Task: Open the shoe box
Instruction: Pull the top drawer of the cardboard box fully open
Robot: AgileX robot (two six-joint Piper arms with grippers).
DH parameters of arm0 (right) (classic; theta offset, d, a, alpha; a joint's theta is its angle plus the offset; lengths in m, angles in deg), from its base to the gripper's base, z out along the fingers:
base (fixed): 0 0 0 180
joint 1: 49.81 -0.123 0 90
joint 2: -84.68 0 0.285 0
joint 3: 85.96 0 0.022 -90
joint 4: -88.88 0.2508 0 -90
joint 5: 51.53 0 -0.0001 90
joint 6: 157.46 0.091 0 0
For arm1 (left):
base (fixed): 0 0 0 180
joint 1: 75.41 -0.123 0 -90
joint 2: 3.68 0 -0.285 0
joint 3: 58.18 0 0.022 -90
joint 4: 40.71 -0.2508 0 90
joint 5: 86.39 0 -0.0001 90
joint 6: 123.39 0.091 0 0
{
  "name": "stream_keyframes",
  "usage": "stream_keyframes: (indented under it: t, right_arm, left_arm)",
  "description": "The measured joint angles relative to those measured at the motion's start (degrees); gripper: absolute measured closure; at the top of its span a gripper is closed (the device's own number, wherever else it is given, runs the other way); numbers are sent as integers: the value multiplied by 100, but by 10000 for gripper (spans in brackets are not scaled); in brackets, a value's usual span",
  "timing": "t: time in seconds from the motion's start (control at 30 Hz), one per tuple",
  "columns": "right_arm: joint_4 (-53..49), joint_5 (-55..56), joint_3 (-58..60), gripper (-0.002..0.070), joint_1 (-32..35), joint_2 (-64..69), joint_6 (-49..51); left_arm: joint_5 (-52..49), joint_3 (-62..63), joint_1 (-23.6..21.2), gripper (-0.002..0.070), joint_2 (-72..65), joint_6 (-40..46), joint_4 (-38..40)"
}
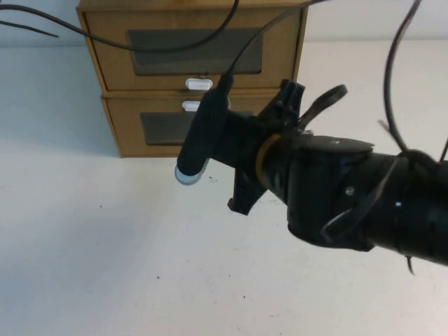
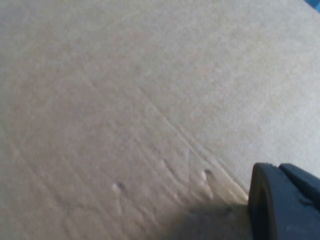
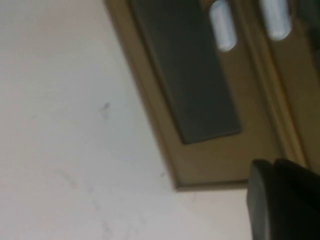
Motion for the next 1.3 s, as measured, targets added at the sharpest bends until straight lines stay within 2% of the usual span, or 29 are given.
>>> stream_keyframes:
  t: [0.17,0.3,0.7,1.03,1.3]
  right_arm:
    - [-2305,236,-22,689,-10,511,1371]
    - [-3258,392,-99,679,-10,819,1935]
    - [-3483,487,-567,510,-2,1167,2056]
    - [-3510,606,-892,494,172,1230,2020]
    - [-3439,638,-914,472,423,1290,2020]
  left_arm:
    - [0,0,0,680,0,-9,0]
    - [0,0,0,680,0,-13,0]
    - [0,0,0,680,0,-159,10]
    - [0,0,0,680,0,-856,10]
    - [0,0,0,680,0,-1023,33]
